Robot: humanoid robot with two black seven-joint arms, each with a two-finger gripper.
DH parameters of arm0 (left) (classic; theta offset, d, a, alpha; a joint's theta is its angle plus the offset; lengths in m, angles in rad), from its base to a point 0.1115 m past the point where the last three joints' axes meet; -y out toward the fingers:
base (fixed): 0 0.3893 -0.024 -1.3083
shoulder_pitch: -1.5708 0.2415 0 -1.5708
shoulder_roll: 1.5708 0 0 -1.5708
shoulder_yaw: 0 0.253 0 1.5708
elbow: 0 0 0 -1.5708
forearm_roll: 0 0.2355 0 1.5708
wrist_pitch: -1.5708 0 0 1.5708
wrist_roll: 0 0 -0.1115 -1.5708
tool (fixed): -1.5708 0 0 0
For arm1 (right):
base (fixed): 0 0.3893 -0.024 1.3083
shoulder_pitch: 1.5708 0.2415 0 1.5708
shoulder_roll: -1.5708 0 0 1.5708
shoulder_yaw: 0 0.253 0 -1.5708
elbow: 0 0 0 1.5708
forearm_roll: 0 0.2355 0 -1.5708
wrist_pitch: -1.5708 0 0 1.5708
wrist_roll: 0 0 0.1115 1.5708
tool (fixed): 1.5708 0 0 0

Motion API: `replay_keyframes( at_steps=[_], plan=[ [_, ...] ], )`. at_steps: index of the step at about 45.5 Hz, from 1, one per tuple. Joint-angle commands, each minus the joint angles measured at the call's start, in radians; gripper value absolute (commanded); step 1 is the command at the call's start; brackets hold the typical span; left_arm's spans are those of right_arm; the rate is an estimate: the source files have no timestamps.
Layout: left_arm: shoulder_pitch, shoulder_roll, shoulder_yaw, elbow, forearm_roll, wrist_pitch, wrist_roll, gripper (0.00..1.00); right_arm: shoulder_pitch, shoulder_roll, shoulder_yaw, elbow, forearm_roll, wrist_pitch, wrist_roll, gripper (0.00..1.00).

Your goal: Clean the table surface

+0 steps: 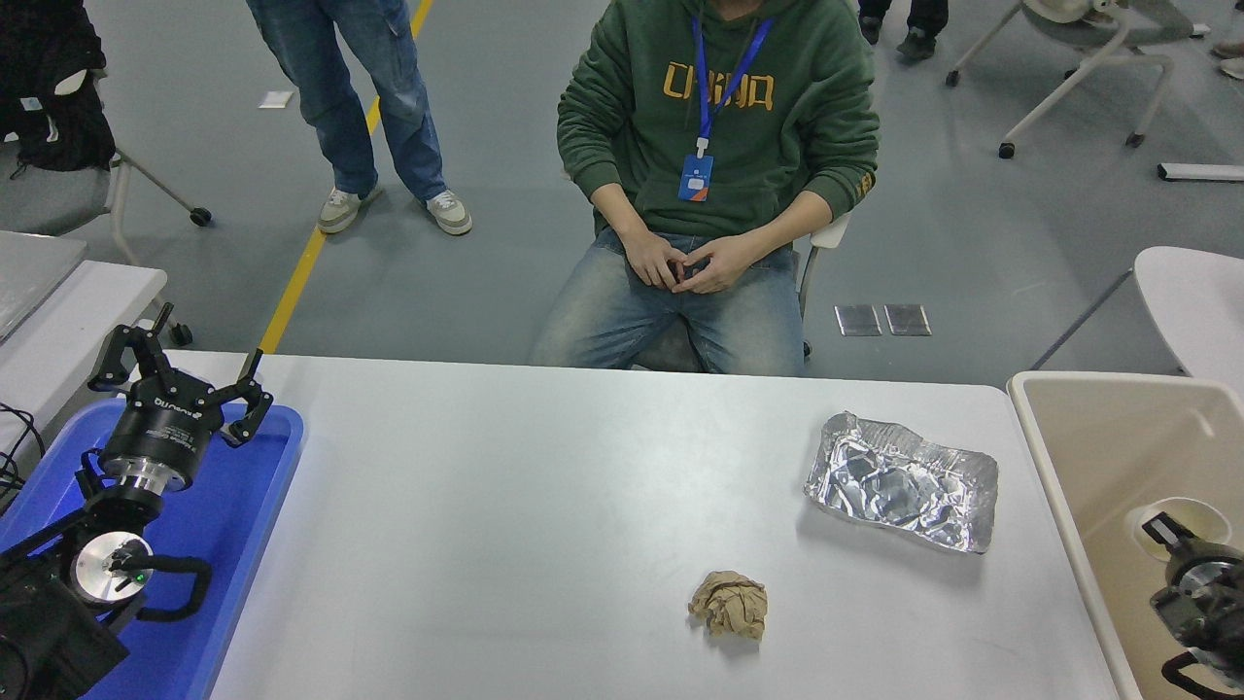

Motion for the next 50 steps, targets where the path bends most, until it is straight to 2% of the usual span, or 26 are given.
replay_keyframes(
  at_steps=[1, 3, 5, 8, 9, 10, 11, 19, 31, 42, 50],
  plan=[
    [0.000, 0.000, 0.000, 0.000, 0.000, 0.000, 0.000, 1.00, -0.007, 0.038, 0.023, -0.013, 0.002, -0.017, -0.021, 0.02],
    [0.000, 0.000, 0.000, 0.000, 0.000, 0.000, 0.000, 1.00, -0.007, 0.038, 0.027, -0.013, 0.002, -0.017, -0.021, 0.09],
    [0.000, 0.000, 0.000, 0.000, 0.000, 0.000, 0.000, 1.00, -0.007, 0.038, 0.033, -0.013, 0.002, -0.019, -0.021, 0.22],
    [0.000, 0.000, 0.000, 0.000, 0.000, 0.000, 0.000, 1.00, -0.006, 0.038, 0.041, -0.013, 0.002, -0.025, -0.022, 0.53],
    [0.000, 0.000, 0.000, 0.000, 0.000, 0.000, 0.000, 1.00, -0.006, 0.038, 0.046, -0.013, 0.002, -0.028, -0.021, 0.69],
    [0.000, 0.000, 0.000, 0.000, 0.000, 0.000, 0.000, 1.00, -0.006, 0.037, 0.050, -0.013, 0.002, -0.030, -0.021, 0.96],
    [0.000, 0.000, 0.000, 0.000, 0.000, 0.000, 0.000, 1.00, -0.006, 0.035, 0.055, -0.013, 0.003, -0.028, -0.021, 1.00],
    [0.000, 0.000, 0.000, 0.000, 0.000, 0.000, 0.000, 1.00, 0.010, 0.023, 0.063, -0.010, 0.003, -0.028, -0.021, 1.00],
    [0.000, 0.000, 0.001, 0.000, 0.000, 0.000, 0.000, 1.00, 0.075, -0.075, 0.061, 0.005, 0.011, -0.010, -0.021, 1.00],
    [0.000, 0.000, 0.000, 0.000, 0.000, 0.000, 0.000, 1.00, 0.169, -0.258, 0.076, 0.230, 0.011, 0.000, -0.009, 1.00],
    [0.000, 0.000, 0.000, 0.000, 0.000, 0.000, 0.000, 1.00, 0.221, -0.403, 0.233, 0.500, 0.011, -0.006, -0.007, 1.00]
  ],
)
